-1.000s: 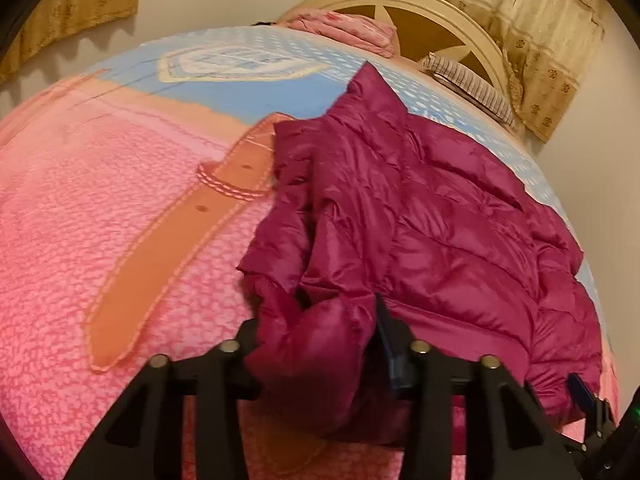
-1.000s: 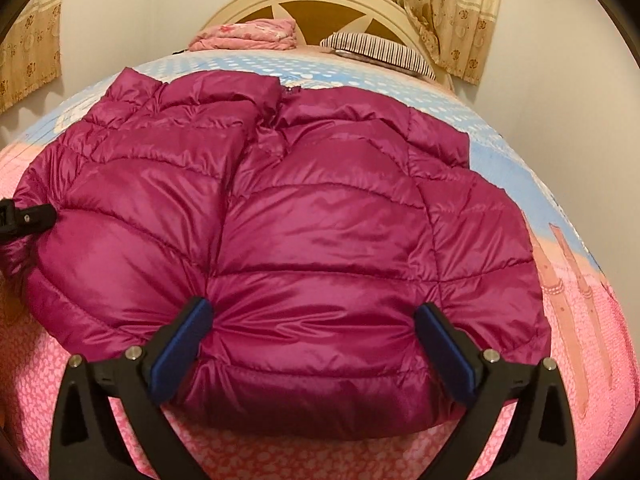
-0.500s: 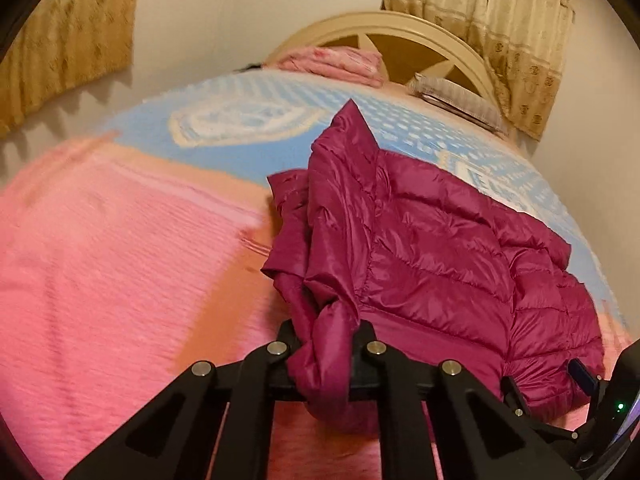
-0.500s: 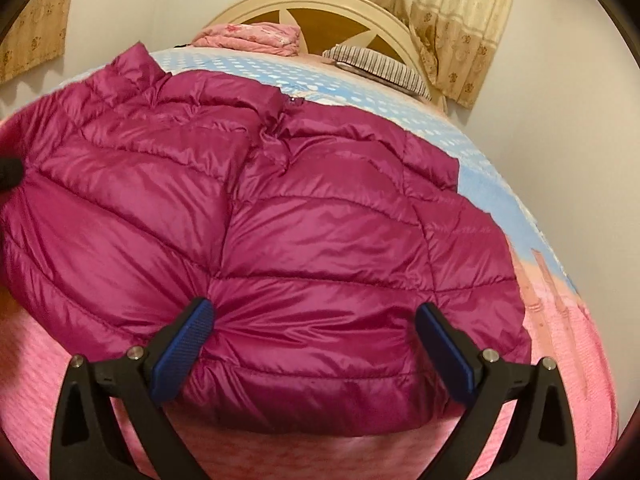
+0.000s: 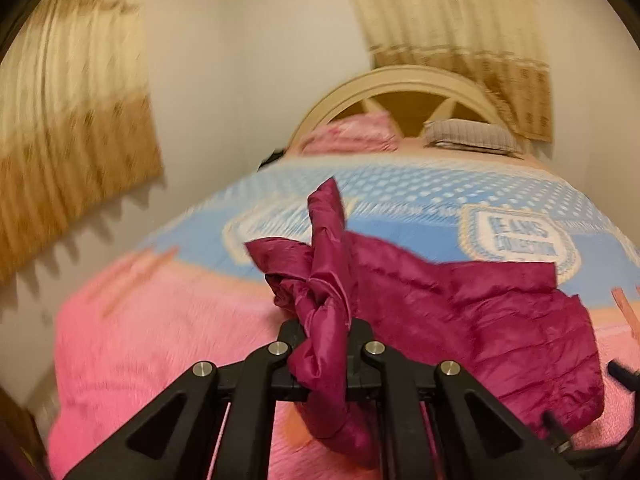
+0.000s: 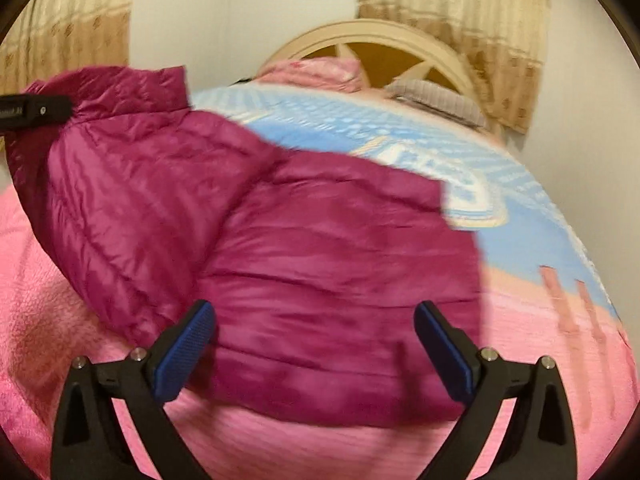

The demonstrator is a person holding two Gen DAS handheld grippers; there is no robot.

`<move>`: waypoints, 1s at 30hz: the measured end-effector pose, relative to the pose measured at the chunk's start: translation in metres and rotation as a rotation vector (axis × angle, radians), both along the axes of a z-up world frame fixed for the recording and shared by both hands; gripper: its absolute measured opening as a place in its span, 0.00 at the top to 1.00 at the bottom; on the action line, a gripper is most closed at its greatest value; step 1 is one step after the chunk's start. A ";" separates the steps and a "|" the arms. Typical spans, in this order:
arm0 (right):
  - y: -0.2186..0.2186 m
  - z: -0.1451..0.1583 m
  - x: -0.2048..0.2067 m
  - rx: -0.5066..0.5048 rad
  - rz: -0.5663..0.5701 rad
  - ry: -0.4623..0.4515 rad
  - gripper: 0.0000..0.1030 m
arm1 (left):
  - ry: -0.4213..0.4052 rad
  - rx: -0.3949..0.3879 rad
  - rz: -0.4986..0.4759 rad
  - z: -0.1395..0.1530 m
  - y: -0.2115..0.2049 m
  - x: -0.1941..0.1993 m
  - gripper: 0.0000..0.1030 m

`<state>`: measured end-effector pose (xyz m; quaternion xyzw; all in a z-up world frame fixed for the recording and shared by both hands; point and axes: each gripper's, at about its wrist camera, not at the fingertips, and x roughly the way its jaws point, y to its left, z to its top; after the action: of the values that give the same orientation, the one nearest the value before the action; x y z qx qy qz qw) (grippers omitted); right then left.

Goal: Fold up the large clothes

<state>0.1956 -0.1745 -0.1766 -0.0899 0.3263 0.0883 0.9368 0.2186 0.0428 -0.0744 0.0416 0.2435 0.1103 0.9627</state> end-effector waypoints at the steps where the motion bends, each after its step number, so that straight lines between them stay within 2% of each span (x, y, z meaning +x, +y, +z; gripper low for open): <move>1: -0.010 0.001 0.003 0.015 -0.022 0.003 0.02 | -0.015 0.021 -0.026 0.003 -0.016 0.001 0.93; 3: -0.056 0.002 0.010 0.047 -0.111 0.008 0.02 | -0.038 0.063 -0.093 0.008 -0.051 -0.002 0.93; 6: -0.117 -0.006 0.022 0.033 -0.248 0.029 0.01 | -0.060 0.129 -0.187 0.008 -0.105 0.000 0.93; 9: -0.175 -0.017 0.025 0.045 -0.369 0.058 0.01 | -0.041 0.181 -0.282 -0.005 -0.161 0.010 0.93; 13: -0.225 -0.025 0.021 0.046 -0.470 0.082 0.01 | -0.006 0.272 -0.366 -0.037 -0.219 0.016 0.93; 18: -0.250 -0.038 0.021 0.084 -0.511 0.121 0.01 | 0.089 0.372 -0.459 -0.095 -0.268 0.020 0.93; 21: -0.246 -0.033 0.020 0.084 -0.503 0.115 0.01 | 0.093 0.446 -0.462 -0.119 -0.276 0.016 0.92; 25: -0.240 -0.040 0.020 0.071 -0.494 0.149 0.01 | 0.098 0.419 -0.450 -0.117 -0.274 0.017 0.89; 30: -0.247 -0.045 0.022 0.091 -0.504 0.171 0.01 | 0.104 0.403 -0.458 -0.099 -0.266 0.008 0.85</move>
<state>0.2180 -0.4219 -0.2216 0.0441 0.4121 -0.1256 0.9014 0.2263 -0.2236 -0.1737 0.2913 0.2499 -0.0656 0.9211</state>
